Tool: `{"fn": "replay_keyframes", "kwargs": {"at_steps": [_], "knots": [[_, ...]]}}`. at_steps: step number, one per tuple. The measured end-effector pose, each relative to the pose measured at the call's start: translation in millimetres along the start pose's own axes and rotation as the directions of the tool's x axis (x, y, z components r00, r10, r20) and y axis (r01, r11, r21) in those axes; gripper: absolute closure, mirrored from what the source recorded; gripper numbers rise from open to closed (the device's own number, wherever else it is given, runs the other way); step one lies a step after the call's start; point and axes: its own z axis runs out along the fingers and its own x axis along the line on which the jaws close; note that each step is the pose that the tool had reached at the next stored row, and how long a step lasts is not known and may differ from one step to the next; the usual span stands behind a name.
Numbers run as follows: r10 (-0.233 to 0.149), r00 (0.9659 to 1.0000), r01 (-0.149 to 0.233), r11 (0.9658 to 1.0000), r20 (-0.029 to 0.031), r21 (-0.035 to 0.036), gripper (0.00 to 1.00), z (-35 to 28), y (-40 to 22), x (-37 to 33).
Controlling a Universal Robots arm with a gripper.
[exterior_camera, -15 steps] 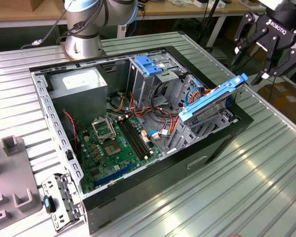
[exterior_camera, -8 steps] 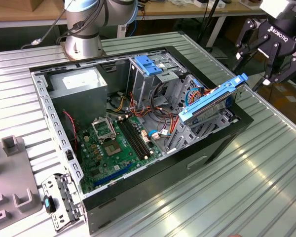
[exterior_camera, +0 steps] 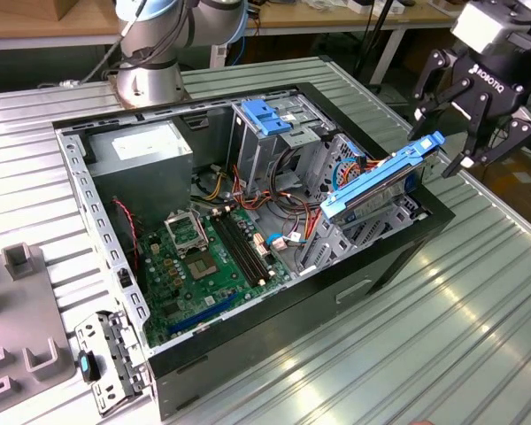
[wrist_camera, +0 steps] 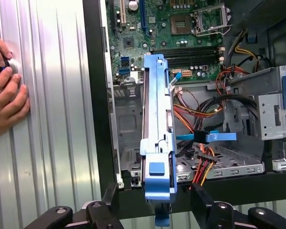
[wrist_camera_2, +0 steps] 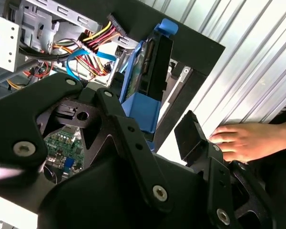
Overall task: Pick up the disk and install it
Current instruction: 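Insert the disk into the insertion slot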
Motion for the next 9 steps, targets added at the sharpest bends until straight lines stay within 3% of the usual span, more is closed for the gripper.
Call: {"fn": "replay_keyframes", "kwargs": {"at_steps": [5,9], "knots": [[0.009,1.0,-0.009,1.0,-0.0004,-0.0027,0.31,7.4,1.5,0.4],[0.01,0.9999,-0.01,0.9999,-0.0001,-0.0044,0.5,12.6,1.6,0.5]]}}
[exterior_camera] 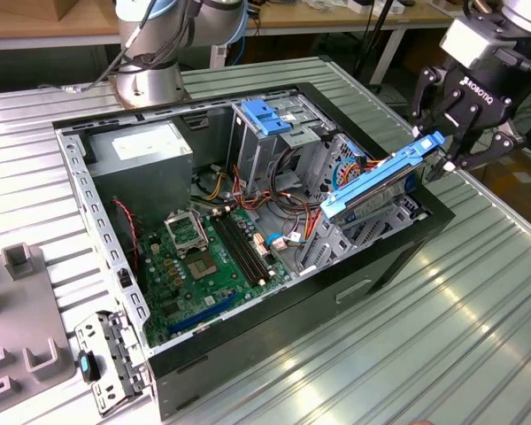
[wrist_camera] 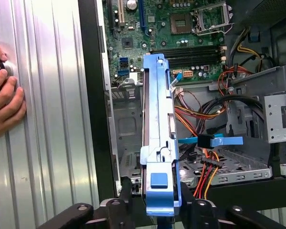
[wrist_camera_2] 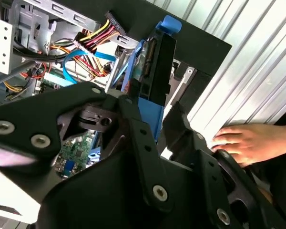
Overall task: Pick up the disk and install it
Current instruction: 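Insert the disk into the insertion slot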
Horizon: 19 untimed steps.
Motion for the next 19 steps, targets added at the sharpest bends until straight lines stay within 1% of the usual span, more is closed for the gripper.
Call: {"fn": "replay_keyframes", "kwargs": {"at_steps": [1,2,4,6,7,9,13,16,18,19], "knots": [[0.0,1.0,0.0,1.0,0.0001,-0.0001,0.5,0.0,0.0,0.0],[0.0,1.0,0.0,1.0,-0.0002,0.0,0.63,0.0,0.0,0.0],[0.0,1.0,0.0,1.0,0.0005,0.0,0.63,-0.8,0.0,0.0],[0.0,1.0,0.0,1.0,-0.0001,0.0001,0.63,-6.9,-0.1,-0.2],[0.0,1.0,0.0,1.0,0.0001,0.0,0.63,-12.6,0.0,-0.4],[0.0,1.0,0.0,1.0,0.0001,0.0,0.63,-19.0,1.4,-0.5],[0.0,1.0,0.0,1.0,0.0004,0.0,0.63,-20.6,4.0,-0.8],[-0.001,1.0,0.001,1.0,0.0009,-0.0002,0.63,-21.2,4.2,-1.4],[-0.002,1.0,0.002,1.0,0.0009,-0.0002,0.63,-24.3,4.3,-1.6],[-0.002,1.0,0.002,1.0,0.0008,-0.0002,0.63,-28.2,4.3,-1.8]]}}
